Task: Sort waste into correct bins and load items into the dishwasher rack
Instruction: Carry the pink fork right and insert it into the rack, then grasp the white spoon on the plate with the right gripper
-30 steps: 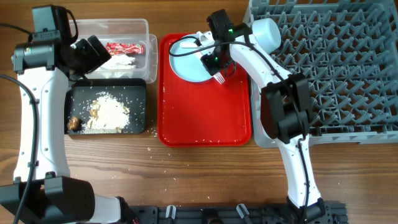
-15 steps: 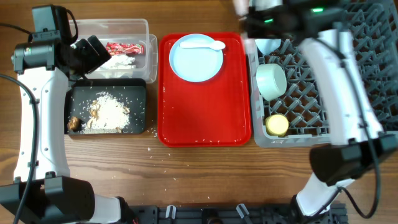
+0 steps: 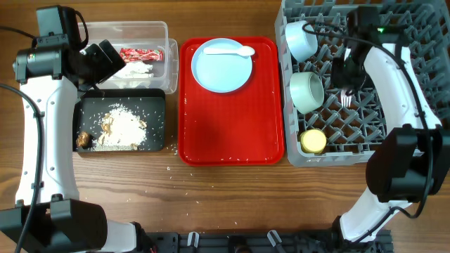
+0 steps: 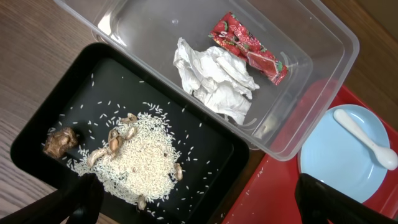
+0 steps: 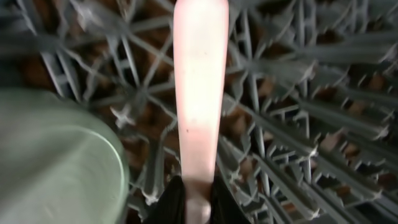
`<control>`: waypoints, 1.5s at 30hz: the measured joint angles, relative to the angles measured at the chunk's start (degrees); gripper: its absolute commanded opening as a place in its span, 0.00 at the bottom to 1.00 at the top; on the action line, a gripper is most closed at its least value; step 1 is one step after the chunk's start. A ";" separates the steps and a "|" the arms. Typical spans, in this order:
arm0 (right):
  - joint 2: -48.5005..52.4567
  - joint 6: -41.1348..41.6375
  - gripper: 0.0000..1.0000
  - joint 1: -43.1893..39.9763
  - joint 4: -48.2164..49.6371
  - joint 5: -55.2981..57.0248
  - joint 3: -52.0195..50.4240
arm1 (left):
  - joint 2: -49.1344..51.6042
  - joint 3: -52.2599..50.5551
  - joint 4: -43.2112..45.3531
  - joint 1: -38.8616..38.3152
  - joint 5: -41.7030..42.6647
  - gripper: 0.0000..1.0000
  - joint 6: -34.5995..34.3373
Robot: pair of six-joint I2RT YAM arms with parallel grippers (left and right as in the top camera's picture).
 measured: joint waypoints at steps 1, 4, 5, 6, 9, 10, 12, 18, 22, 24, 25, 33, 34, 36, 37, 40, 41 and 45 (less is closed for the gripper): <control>0.00 -0.13 0.04 0.00 -1.33 0.04 -0.37 | 0.00 0.00 0.02 0.00 0.00 1.00 0.00; 0.00 -0.15 0.11 0.00 -4.66 0.15 -0.68 | 0.00 0.00 0.00 0.00 0.00 1.00 0.00; 0.00 -0.20 0.18 0.00 -6.23 0.33 -0.68 | 0.00 0.00 0.00 0.00 0.00 1.00 0.00; 0.00 -0.44 0.29 0.02 -6.56 0.46 -0.68 | 0.00 0.00 0.02 0.00 0.00 1.00 0.00; 0.00 -1.20 0.48 0.00 -6.82 0.74 -0.68 | 0.00 0.00 0.00 0.00 0.00 1.00 0.00; 0.00 -1.38 0.48 0.00 -6.62 0.70 -0.68 | 0.00 0.00 0.02 0.00 0.00 1.00 0.00; 0.00 -1.36 0.48 0.00 -6.88 0.66 -0.02 | 0.00 0.00 0.00 0.00 0.00 1.00 0.00; 0.00 -4.44 0.60 0.94 -4.83 -10.51 15.28 | 0.00 0.00 0.02 0.00 -0.02 1.00 0.00; -0.15 -6.16 0.74 10.86 11.30 -17.64 20.87 | 0.00 0.00 0.00 0.00 0.00 1.00 0.00; 1.14 -6.60 0.74 17.68 18.21 -14.88 21.07 | 0.00 0.00 0.00 0.00 -0.02 1.00 0.00; 2.97 -6.62 0.74 21.33 20.90 -13.16 21.40 | 0.00 0.00 0.02 0.00 0.00 1.00 0.00; 20.13 12.81 0.64 26.34 25.31 -10.29 21.35 | 0.00 0.00 0.00 0.00 0.00 1.00 0.00; 20.87 17.99 0.66 26.60 25.49 -10.32 21.35 | 0.00 0.00 0.00 0.00 0.00 1.00 0.00; 21.62 29.62 0.66 27.69 25.73 -10.56 21.22 | 0.00 0.00 0.00 0.00 0.00 1.00 0.00; 21.68 34.73 0.66 28.30 25.94 -10.58 21.07 | 0.00 0.00 0.00 0.00 0.00 1.00 0.00; 23.21 46.82 0.62 29.81 26.91 -9.94 20.87 | 0.00 0.00 0.00 0.00 0.00 1.00 0.00; 24.06 49.86 0.60 29.94 27.36 -9.70 20.87 | 0.00 0.00 0.00 0.00 0.00 1.00 0.00; 28.28 58.64 0.56 29.86 30.77 -8.26 20.65 | 0.00 0.00 0.02 0.00 0.00 1.00 0.00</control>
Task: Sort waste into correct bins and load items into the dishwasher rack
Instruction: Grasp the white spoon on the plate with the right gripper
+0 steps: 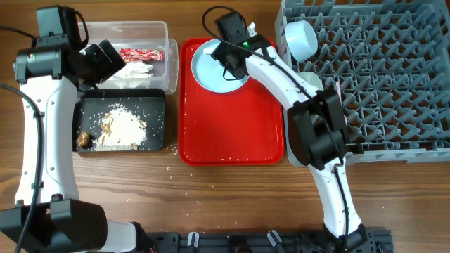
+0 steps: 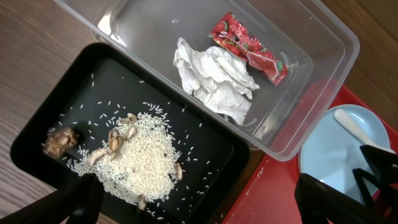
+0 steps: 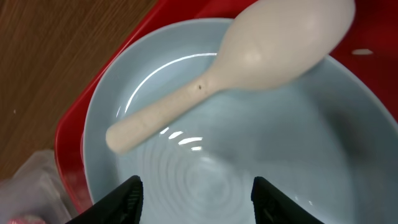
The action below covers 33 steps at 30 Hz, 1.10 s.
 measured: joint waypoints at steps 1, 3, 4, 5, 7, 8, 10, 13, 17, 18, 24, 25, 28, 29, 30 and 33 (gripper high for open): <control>0.68 0.94 0.55 0.02 1.25 0.57 -0.04 | 0.00 0.00 0.00 0.00 0.00 1.00 0.00; 1.36 1.97 0.54 0.02 3.13 1.66 -0.11 | 0.00 0.00 -0.02 0.00 0.00 1.00 0.00; 1.49 2.16 0.53 0.02 4.17 2.27 -0.11 | 0.00 0.00 -0.02 0.00 0.00 1.00 0.00; 1.57 2.43 0.53 0.02 5.03 3.21 -0.11 | 0.00 0.00 -0.02 0.00 0.00 1.00 0.00; 1.97 2.64 0.52 0.02 6.60 4.61 -0.11 | 0.00 0.00 -0.02 0.00 0.00 1.00 0.00; 2.69 2.78 0.51 0.00 8.11 5.38 -0.11 | 0.00 0.00 -0.02 0.00 0.00 1.00 0.00; 3.80 2.80 0.49 0.00 9.92 6.58 -0.09 | 0.00 0.00 0.00 0.00 0.00 1.00 0.00; 4.70 2.80 0.38 0.02 11.78 7.56 0.31 | 0.00 0.00 -0.02 0.00 0.00 1.00 0.00; 5.77 3.15 0.05 0.00 12.11 8.13 0.90 | 0.00 0.00 -0.02 0.00 0.00 1.00 0.00; 5.88 3.13 0.04 0.00 12.28 8.00 1.25 | 0.00 0.00 -0.02 0.00 0.00 1.00 0.00; 6.58 -1.88 0.04 0.02 12.13 8.24 1.36 | 0.00 0.00 -0.02 0.00 0.00 1.00 0.00; 6.58 -3.48 0.05 0.02 12.13 8.24 1.36 | 0.00 0.00 -0.02 0.00 0.00 1.00 0.00; 6.56 -7.98 0.27 0.02 11.85 7.85 1.51 | 0.00 0.00 -0.02 0.00 0.00 1.00 0.00; 6.54 -8.83 0.32 0.02 11.82 7.67 1.64 | 0.00 0.00 -0.02 0.00 0.00 1.00 0.00; 6.40 -9.46 0.39 0.02 11.76 7.58 1.68 | 0.00 0.00 -0.02 0.00 0.00 1.00 0.00; 5.90 -11.65 0.48 -0.02 12.48 7.23 1.64 | 0.00 0.00 -0.02 0.00 0.00 1.00 0.00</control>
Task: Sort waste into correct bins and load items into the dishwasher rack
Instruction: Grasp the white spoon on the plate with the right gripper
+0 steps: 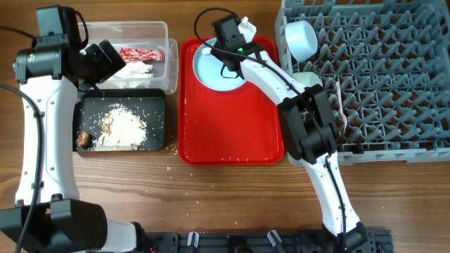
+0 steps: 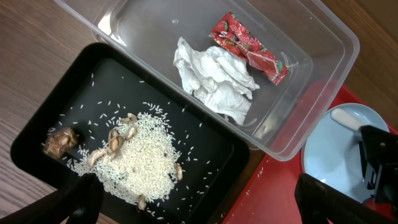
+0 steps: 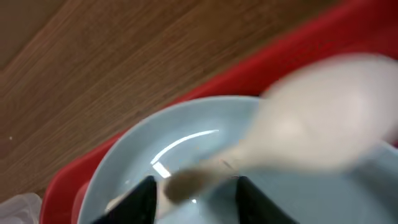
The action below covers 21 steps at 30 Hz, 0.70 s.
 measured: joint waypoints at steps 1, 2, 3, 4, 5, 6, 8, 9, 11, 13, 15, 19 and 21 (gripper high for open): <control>0.00 -0.48 0.48 -0.02 0.37 -0.07 0.00 | 0.00 0.00 0.00 0.00 0.00 1.00 0.00; 0.00 -0.68 0.49 -0.09 0.50 -0.07 -0.02 | 0.00 0.00 0.00 0.00 0.00 1.00 0.00; 0.00 -0.68 0.49 -0.15 0.55 -0.07 -0.02 | 0.00 0.00 0.00 0.00 0.00 1.00 0.00; 0.00 -0.68 0.49 -0.24 0.63 -0.04 -0.02 | 0.00 0.00 0.00 0.00 0.00 1.00 0.00; 0.00 -0.59 0.51 -0.39 0.74 -0.02 -0.02 | 0.00 0.00 0.00 0.00 0.00 1.00 0.00; 0.00 -0.42 0.51 -0.50 0.74 0.02 -0.02 | 0.00 0.00 0.00 0.00 0.00 1.00 0.00; 0.00 1.40 0.51 -0.79 0.74 1.20 -0.02 | 0.00 0.00 0.00 0.00 0.00 1.00 0.00; 0.00 2.56 0.50 -0.94 0.72 2.45 -0.02 | 0.00 0.00 0.00 0.00 0.00 1.00 0.00; 0.00 4.00 0.47 -1.25 1.44 3.91 -0.28 | 0.00 0.00 0.00 0.00 0.00 1.00 0.00; 0.09 4.81 0.43 -1.51 3.43 4.74 -0.90 | 0.00 0.00 0.00 0.00 0.00 1.00 0.00; 0.46 5.38 0.41 -1.60 5.70 4.70 -1.18 | 0.00 0.00 0.00 0.00 0.00 1.00 0.00; 1.31 5.86 0.28 -1.57 8.26 4.44 -1.22 | 0.00 0.00 0.00 0.00 0.00 1.00 0.00; 1.60 5.81 0.19 -1.60 8.28 4.02 -1.22 | 0.00 0.00 0.00 0.00 0.00 1.00 0.00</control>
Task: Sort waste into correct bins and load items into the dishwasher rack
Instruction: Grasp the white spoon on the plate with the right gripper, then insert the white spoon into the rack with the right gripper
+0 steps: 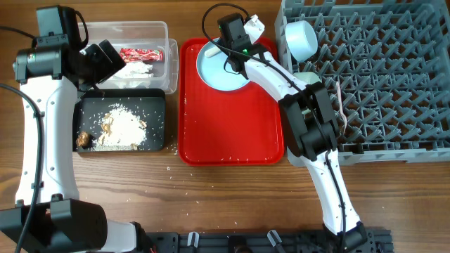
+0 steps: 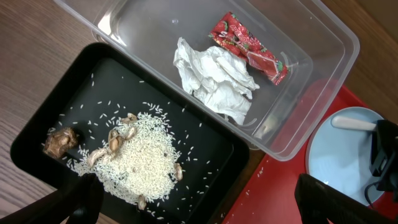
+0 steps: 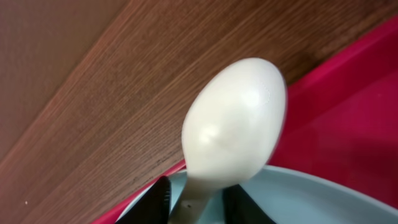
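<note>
My right gripper (image 1: 236,31) is shut on the handle of a white spoon (image 1: 254,27), held at the back edge of the light blue plate (image 1: 221,69). In the right wrist view the spoon's bowl (image 3: 236,124) stands up in front of the gripper (image 3: 199,208), with the plate's rim (image 3: 323,186) under it. The plate lies on the red tray (image 1: 232,130). The grey dishwasher rack (image 1: 394,84) holds a white cup (image 1: 302,39) and a pink utensil (image 1: 337,95). My left gripper (image 2: 202,202) hangs open over the black tray of rice (image 2: 134,158).
A clear bin (image 2: 205,68) beside the black tray holds a crumpled tissue (image 2: 214,78) and a red wrapper (image 2: 249,46). A pale green bowl (image 1: 306,76) shows at the rack's left edge. Loose rice grains lie on the wooden table (image 1: 176,169).
The right gripper has moved slightly to the right with the spoon, whose bowl now stands past the plate's back rim, over the tray's edge. The left arm has not moved.
The right gripper was first in the dishwasher rack, shut on a pink utensil. Then it stood open over the plate with the white spoon lying on it, the pink utensil left in the rack. Then it was closed round the spoon's handle, and now holds it up.
</note>
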`<control>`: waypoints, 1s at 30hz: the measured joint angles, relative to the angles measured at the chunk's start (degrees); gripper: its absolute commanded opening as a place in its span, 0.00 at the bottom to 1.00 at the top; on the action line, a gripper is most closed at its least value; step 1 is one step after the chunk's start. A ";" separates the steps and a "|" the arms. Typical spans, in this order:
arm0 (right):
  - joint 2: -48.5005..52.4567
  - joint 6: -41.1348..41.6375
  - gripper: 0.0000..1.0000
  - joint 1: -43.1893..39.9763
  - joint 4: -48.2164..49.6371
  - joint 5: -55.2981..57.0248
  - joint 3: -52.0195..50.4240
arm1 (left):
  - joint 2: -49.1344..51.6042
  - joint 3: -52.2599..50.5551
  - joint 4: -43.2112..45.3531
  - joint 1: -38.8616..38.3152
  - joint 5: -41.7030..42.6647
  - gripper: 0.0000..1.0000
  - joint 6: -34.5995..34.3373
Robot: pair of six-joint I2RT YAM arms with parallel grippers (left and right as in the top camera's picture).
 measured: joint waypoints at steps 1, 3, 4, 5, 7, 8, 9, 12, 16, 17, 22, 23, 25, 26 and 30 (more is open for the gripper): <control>0.04 -0.02 0.17 0.00 0.02 -0.24 0.00 | 0.00 0.00 0.00 0.00 0.00 1.00 0.00; 0.13 0.13 0.11 0.02 0.00 -0.52 0.00 | 0.00 0.00 0.00 0.00 0.00 1.00 0.00; 0.20 0.04 0.08 0.02 -0.04 -1.03 0.00 | 0.00 0.00 0.00 0.00 0.00 1.00 0.00; 0.28 -0.17 0.06 0.00 0.09 -1.29 0.00 | 0.00 0.00 0.00 0.00 0.00 1.00 0.00; 0.33 -1.86 0.04 0.00 0.57 -2.34 0.04 | 0.00 0.00 0.00 0.00 0.00 1.00 0.00; 0.33 -4.17 0.04 -0.04 0.81 -3.26 0.09 | 0.00 0.00 0.00 0.00 0.00 1.00 0.00; 0.33 -5.60 0.05 -0.15 0.83 -4.72 0.09 | 0.00 0.00 0.00 0.00 0.00 1.00 0.00; 0.07 -11.74 0.04 -0.37 -0.15 -10.78 0.35 | 0.00 0.00 0.00 0.00 0.00 1.00 0.00; -3.48 -21.14 0.04 -0.42 -7.89 -18.03 -0.48 | 0.00 0.00 0.00 0.00 0.00 1.00 0.00; -5.07 -23.37 0.04 -0.42 -10.93 -18.93 -0.90 | 0.00 0.00 0.00 0.00 -0.02 1.00 0.00; -22.97 -33.48 0.04 -2.78 -29.29 -20.83 -1.75 | 0.00 0.00 -0.07 0.00 0.00 1.00 0.00; -27.85 -35.21 0.04 -4.39 -32.61 -21.07 -1.57 | 0.00 0.00 0.11 0.00 0.00 1.00 0.00; -36.28 -38.69 0.04 -9.33 -41.68 -20.48 -1.29 | 0.00 0.00 0.00 0.00 0.00 1.00 0.00; -38.84 -39.78 0.04 -12.07 -44.81 -19.15 -0.92 | 0.00 0.00 0.00 0.00 0.02 1.00 0.00; -41.09 -44.33 0.04 -21.97 -57.81 -9.29 -0.72 | 0.00 0.00 0.02 0.00 0.00 1.00 0.00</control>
